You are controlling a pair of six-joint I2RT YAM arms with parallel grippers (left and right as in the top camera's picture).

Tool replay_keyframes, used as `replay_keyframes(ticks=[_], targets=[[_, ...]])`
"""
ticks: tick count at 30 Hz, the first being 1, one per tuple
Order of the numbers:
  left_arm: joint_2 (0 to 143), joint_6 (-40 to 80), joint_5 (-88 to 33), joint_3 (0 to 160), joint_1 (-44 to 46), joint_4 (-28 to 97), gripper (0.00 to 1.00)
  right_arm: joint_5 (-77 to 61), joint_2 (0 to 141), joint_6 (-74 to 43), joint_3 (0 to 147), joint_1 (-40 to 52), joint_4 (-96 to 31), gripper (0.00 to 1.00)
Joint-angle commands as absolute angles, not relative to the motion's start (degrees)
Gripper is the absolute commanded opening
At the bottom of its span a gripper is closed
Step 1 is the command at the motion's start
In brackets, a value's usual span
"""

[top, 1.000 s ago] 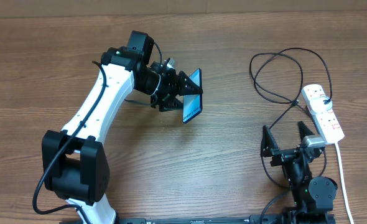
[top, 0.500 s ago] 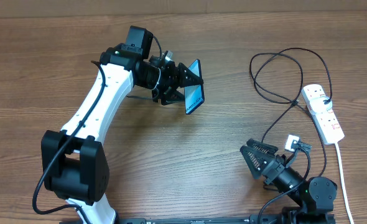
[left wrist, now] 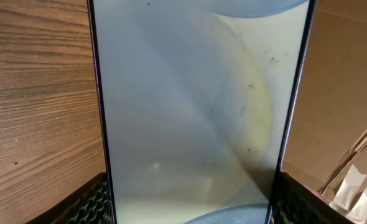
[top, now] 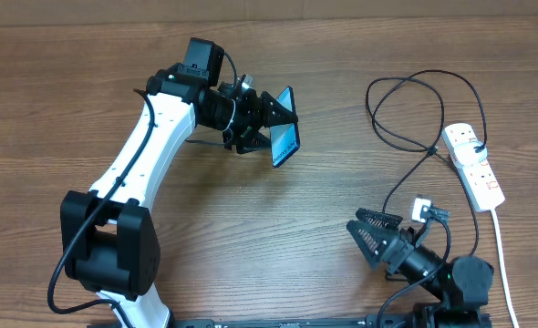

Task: Plug charger to phone and switch on socket
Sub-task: 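Move the right gripper toward the phone held by the left gripper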

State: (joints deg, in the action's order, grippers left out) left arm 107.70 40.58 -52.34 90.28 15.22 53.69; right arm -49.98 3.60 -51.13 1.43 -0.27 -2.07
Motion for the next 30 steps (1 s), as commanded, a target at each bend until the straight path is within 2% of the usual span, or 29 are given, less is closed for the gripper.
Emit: replay_keyframes(ticks=[1, 10, 15, 30], targets=[[108.0, 41.4, -54.7, 92.0, 14.9, 53.3, 0.28, -44.8, 8.9, -47.5, 4.7, 0.0, -4.5, 0.99], [108.0, 41.3, -54.7, 92.0, 14.9, 53.3, 0.28, -42.4, 26.0, -37.3, 10.3, 0.1, -1.5, 0.99], [108.0, 41.3, -54.7, 92.0, 14.9, 53.3, 0.29, -35.7, 32.1, -37.0, 11.1, 3.3, 4.5, 0.99], [108.0, 41.3, -54.7, 92.0, 14.9, 53.2, 0.29, 0.3, 50.9, -37.2, 14.1, 31.8, 22.0, 0.99]])
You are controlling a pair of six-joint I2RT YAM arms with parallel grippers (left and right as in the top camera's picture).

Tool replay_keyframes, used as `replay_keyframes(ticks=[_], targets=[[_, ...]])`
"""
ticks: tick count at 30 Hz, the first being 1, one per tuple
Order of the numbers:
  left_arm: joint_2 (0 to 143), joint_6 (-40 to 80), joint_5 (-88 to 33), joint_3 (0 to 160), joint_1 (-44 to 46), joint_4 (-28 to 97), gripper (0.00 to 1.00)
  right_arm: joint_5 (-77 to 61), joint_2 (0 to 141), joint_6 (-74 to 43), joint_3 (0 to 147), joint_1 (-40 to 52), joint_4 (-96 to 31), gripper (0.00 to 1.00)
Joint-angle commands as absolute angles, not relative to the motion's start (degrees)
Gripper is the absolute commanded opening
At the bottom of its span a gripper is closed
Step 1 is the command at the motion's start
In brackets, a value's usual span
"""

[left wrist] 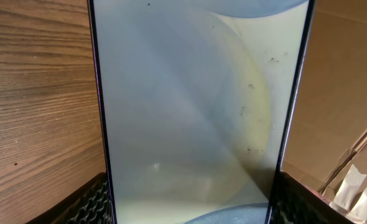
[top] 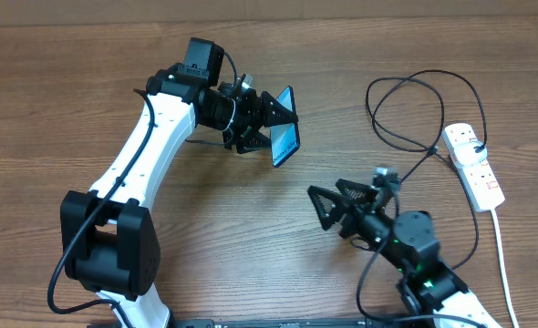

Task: Plug charger to phone and switch on socket
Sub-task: 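Move the right gripper toward the phone held by the left gripper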

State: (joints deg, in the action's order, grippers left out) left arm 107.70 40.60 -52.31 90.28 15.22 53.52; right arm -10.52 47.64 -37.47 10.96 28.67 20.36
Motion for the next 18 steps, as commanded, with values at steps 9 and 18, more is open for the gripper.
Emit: replay_keyframes(ticks=[9, 18], targets=[[108.0, 41.4, -53.3, 92.0, 14.9, 52.1, 0.29, 4.4, 66.4, -37.2, 24.9, 36.9, 25.4, 1.0], [108.0, 41.4, -51.7, 92.0, 14.9, 51.7, 0.29, 4.5, 67.9, -37.3, 27.7, 38.6, 27.4, 1.0]])
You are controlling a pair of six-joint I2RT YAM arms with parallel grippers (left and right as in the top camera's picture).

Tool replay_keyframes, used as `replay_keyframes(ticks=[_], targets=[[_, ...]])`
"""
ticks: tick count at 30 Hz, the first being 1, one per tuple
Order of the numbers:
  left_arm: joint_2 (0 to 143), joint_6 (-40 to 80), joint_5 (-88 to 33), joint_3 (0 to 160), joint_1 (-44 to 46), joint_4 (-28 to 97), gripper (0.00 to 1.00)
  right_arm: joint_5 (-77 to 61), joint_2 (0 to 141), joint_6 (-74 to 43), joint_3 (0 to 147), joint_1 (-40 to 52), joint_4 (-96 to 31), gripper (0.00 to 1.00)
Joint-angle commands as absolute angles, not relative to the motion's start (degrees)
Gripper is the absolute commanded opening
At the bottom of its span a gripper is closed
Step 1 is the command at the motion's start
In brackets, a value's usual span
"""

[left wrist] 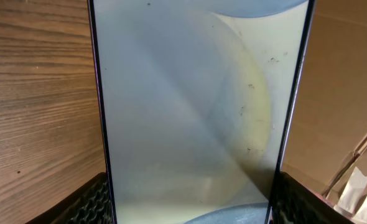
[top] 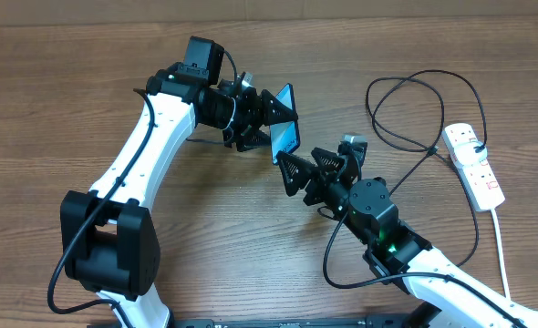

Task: Plug charger to phone and switch on socket
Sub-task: 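Move the right gripper toward the phone held by the left gripper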

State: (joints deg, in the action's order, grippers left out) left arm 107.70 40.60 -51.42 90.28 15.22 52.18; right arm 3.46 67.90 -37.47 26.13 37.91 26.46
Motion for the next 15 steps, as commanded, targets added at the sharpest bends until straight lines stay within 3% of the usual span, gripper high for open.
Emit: replay_keyframes(ticks=[1, 15], targets=[[108.0, 41.4, -51.7, 92.0, 15.0, 51.7, 0.29, 4.8, 68.0, -37.5, 27.7, 38.6, 27.4, 0.98], [108.0, 42.5, -51.4, 92.0, 15.0, 51.7, 0.29, 7.6, 77.2, -39.4, 30.1, 38.6, 34.1, 0.88]])
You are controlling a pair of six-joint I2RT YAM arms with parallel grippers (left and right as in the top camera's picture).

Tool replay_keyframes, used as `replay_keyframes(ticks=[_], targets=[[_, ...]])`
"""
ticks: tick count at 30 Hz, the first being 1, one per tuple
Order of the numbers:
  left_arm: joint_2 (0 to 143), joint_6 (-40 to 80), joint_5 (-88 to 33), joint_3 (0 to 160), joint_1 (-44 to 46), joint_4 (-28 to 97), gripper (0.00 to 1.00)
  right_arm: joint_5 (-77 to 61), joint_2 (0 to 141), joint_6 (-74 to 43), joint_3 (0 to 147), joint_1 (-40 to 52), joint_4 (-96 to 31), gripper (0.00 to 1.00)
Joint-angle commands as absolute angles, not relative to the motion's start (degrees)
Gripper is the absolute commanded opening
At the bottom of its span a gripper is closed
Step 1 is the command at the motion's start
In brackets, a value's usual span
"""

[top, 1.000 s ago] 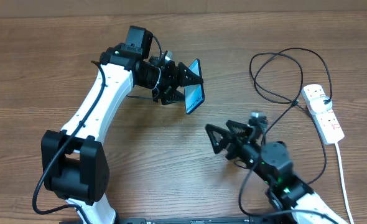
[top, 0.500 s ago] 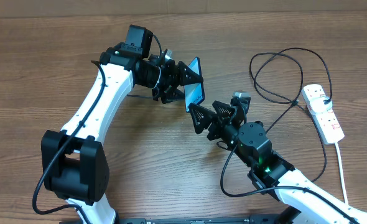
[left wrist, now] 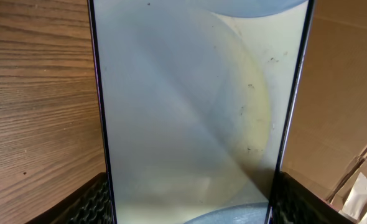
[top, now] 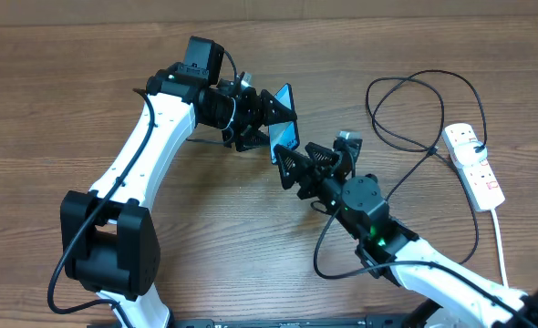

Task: Plug charger to phone and switch on socket
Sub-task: 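Move the right gripper toward the phone held by the left gripper, then grasp the phone's bottom edge with the right gripper, release left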

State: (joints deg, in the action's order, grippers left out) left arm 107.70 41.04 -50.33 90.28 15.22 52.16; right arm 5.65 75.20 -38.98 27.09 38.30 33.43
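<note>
My left gripper point(top: 271, 120) is shut on the phone point(top: 287, 135) and holds it on edge above the table. The phone's pale screen point(left wrist: 196, 112) fills the left wrist view, with black ribbed fingers point(left wrist: 93, 199) at both lower corners. My right gripper point(top: 287, 169) sits just right of and below the phone, its tips at the phone's lower end. It appears shut on the charger plug, though the plug itself is hidden. The black charger cable point(top: 406, 87) loops back to the white socket strip point(top: 474, 164) at the right edge.
The wooden table point(top: 68, 137) has both arms crossing over its middle. A slack loop of black cable point(top: 319, 255) hangs under the right arm. The socket strip's white lead point(top: 503, 255) runs down the right edge. Cardboard point(left wrist: 345, 93) shows behind the phone.
My right gripper has moved a little up and to the left, closing the gap to the phone's lower end. The left gripper and the phone have barely shifted.
The left gripper held the phone up throughout. My right gripper was first low at the front right near the cable's end. Then it was mid-table, then just below and right of the phone, and now its tips are at the phone's lower end.
</note>
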Motion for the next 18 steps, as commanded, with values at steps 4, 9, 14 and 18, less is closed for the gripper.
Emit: replay_keyframes(ticks=[4, 9, 14, 18], targets=[[108.0, 42.5, -51.0, 92.0, 15.1, 51.7, 0.28, 8.1, 79.8, -39.4, 32.7, 38.6, 34.0, 0.84], [108.0, 42.5, -50.8, 92.0, 15.6, 51.6, 0.28, 8.1, 81.4, -39.4, 35.2, 38.6, 34.0, 0.74], [108.0, 42.9, -50.4, 92.0, 16.3, 50.5, 0.28, 7.9, 81.4, -42.2, 35.7, 38.6, 33.4, 0.58], [108.0, 43.0, -50.4, 92.0, 16.3, 50.5, 0.28, 7.6, 81.4, -42.3, 35.7, 38.6, 32.2, 0.52]])
